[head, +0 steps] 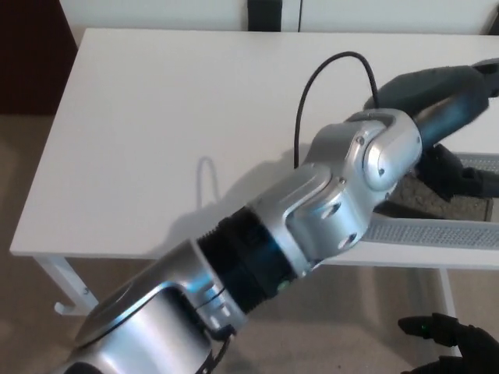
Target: The robot walks towards a desk on which an eraser is kept on the left hand side and a container is kept on the right hand side. The robot picks up the eraser using its left hand and places it in the container.
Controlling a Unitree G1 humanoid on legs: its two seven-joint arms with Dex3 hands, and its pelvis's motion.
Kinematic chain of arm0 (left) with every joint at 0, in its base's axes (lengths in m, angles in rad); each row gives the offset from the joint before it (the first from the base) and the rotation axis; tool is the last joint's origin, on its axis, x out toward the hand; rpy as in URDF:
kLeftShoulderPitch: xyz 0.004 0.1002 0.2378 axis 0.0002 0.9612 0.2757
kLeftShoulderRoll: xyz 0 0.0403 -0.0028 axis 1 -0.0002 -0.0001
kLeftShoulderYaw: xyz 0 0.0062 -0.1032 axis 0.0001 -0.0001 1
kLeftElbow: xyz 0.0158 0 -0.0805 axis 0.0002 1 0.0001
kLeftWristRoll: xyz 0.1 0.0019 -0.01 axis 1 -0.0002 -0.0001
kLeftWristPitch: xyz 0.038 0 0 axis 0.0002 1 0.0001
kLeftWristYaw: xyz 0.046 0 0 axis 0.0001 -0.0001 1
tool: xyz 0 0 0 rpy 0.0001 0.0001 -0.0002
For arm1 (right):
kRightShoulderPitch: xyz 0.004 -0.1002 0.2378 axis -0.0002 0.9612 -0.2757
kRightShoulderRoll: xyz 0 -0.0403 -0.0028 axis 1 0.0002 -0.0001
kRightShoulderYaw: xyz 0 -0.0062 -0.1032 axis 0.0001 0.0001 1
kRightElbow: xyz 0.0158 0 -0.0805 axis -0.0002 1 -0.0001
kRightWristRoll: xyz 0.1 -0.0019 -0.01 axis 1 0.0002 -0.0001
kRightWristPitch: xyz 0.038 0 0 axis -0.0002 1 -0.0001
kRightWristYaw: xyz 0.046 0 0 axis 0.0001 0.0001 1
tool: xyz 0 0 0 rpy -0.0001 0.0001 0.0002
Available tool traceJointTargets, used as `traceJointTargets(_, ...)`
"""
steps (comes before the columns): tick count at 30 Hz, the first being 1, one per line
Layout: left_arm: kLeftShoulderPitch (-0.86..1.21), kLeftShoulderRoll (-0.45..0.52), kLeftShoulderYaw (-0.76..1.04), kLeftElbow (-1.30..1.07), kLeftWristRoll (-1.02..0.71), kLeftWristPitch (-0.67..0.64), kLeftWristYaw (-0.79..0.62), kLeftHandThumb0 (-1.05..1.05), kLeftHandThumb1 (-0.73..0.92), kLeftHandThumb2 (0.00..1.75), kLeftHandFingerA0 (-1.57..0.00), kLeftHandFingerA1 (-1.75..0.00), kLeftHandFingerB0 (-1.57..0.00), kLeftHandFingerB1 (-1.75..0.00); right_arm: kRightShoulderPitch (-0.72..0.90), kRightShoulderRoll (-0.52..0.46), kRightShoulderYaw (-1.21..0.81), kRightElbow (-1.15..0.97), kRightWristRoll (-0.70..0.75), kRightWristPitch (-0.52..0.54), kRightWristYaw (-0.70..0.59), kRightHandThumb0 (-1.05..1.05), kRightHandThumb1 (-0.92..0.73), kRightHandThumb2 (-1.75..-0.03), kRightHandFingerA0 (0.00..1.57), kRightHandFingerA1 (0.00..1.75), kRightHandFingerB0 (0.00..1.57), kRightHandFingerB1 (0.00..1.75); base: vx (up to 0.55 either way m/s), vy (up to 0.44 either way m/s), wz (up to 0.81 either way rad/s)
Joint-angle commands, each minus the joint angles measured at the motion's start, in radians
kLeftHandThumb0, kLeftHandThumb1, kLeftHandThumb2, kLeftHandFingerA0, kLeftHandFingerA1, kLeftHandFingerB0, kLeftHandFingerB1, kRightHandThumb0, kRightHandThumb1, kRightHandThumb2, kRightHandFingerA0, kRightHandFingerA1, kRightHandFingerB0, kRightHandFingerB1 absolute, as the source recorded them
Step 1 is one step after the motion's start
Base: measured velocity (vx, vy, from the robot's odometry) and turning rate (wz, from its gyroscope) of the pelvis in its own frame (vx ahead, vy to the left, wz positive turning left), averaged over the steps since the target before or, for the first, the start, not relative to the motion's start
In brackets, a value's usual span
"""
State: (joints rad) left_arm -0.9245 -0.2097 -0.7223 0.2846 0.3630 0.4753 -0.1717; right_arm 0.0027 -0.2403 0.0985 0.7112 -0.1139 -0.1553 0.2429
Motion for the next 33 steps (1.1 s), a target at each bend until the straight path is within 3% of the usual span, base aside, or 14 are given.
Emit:
traceJointTargets(1, 0.518, 0.359, 0.415, -1.148, -0.645, 0.199, -0.443, -0.82, 0.71, 0.62, -0.37, -0.33, -0.5, -0.35, 0.031, -0.064, -0.003, -0.002, -0.015, -0.002, 0.029, -0.47, -0.52, -0.55, 0.76, 0.52, 0.39, 0.38, 0.0, 0.0, 0.0)
traceJointTargets(2, 0.613, 0.405, 0.53, -1.186, -0.808, 0.139, -0.479, -0.82, 0.71, 0.62, -0.37, -0.33, -0.5, -0.35, 0.035, -0.063, 0.002, -0.017, -0.027, 0.019, 0.012, -0.47, -0.52, -0.55, 0.76, 0.52, 0.39, 0.38, 0.0, 0.0, 0.0)
traceJointTargets(3, 0.61, 0.402, 0.52, -1.184, -0.805, 0.142, -0.476, -0.82, 0.71, 0.62, -0.37, -0.33, -0.5, -0.35, 0.036, -0.066, -0.002, -0.012, -0.024, 0.015, 0.013, -0.47, -0.52, -0.55, 0.76, 0.52, 0.39, 0.38, 0.0, 0.0, 0.0)
traceJointTargets(4, 0.752, 0.516, 0.716, -1.193, -1.062, 0.018, -0.591, -0.87, 0.67, 0.7, -0.48, -0.38, -0.61, -0.41, 0.029, -0.056, -0.008, 0.029, -0.018, -0.011, 0.003, -0.46, -0.5, -0.55, 0.74, 0.53, 0.37, 0.39, 0.0, 0.0, 0.0)
traceJointTargets(6, 0.851, 0.555, 0.829, -1.153, -1.264, -0.041, -0.709, -0.83, 0.69, 0.62, -0.57, -0.42, -0.55, -0.37, 0.009, -0.052, -0.012, 0.079, -0.017, -0.024, -0.007, -0.43, -0.5, -0.54, 0.72, 0.51, 0.37, 0.38, 0.0, 0.0, 0.0)
traceJointTargets(7, 0.894, 0.564, 0.866, -1.143, -1.32, -0.064, -0.754, -0.83, 0.69, 0.62, -0.57, -0.42, -0.55, -0.37, 0.006, -0.05, -0.012, 0.088, -0.017, -0.024, -0.011, -0.43, -0.5, -0.54, 0.72, 0.51, 0.37, 0.38, 0.0, 0.0, 0.0)
traceJointTargets(8, 0.97, 0.586, 0.937, -1.138, -1.371, -0.056, -0.807, -0.91, 0.68, 0.62, -0.69, -0.43, -0.61, -0.39, 0.003, -0.05, -0.012, 0.092, -0.019, -0.027, -0.014, -0.43, -0.5, -0.54, 0.73, 0.51, 0.37, 0.39, 0.0, 0.0, 0.0)
traceJointTargets(9, 1.05, 0.607, 1.076, -1.099, -1.452, -0.026, -0.912, -1.0, 0.68, 0.61, -0.71, -0.45, -0.68, -0.4, 0.002, -0.046, -0.011, 0.1, -0.02, -0.025, -0.019, -0.42, -0.5, -0.54, 0.72, 0.51, 0.38, 0.39, 0.0, 0.0, 0.0)
traceJointTargets(10, 1.078, 0.589, 1.116, -1.076, -1.509, -0.029, -0.944, -0.98, 0.67, 0.61, -0.64, -0.51, -0.7, -0.42, 0.0, -0.041, -0.014, 0.104, -0.016, -0.02, -0.02, -0.48, -0.41, -0.72, 0.66, 0.6, 0.34, 0.48, 0.0, 0.0, 0.0)
traceJointTargets(33, 1.161, 0.657, 1.149, -1.077, -1.61, -0.066, -0.956, -0.98, 0.67, 0.61, -0.64, -0.51, -0.7, -0.42, -0.004, -0.039, -0.012, 0.12, -0.012, -0.022, -0.021, -0.48, -0.41, -0.72, 0.66, 0.6, 0.34, 0.48, 0.0, 0.0, 0.0)
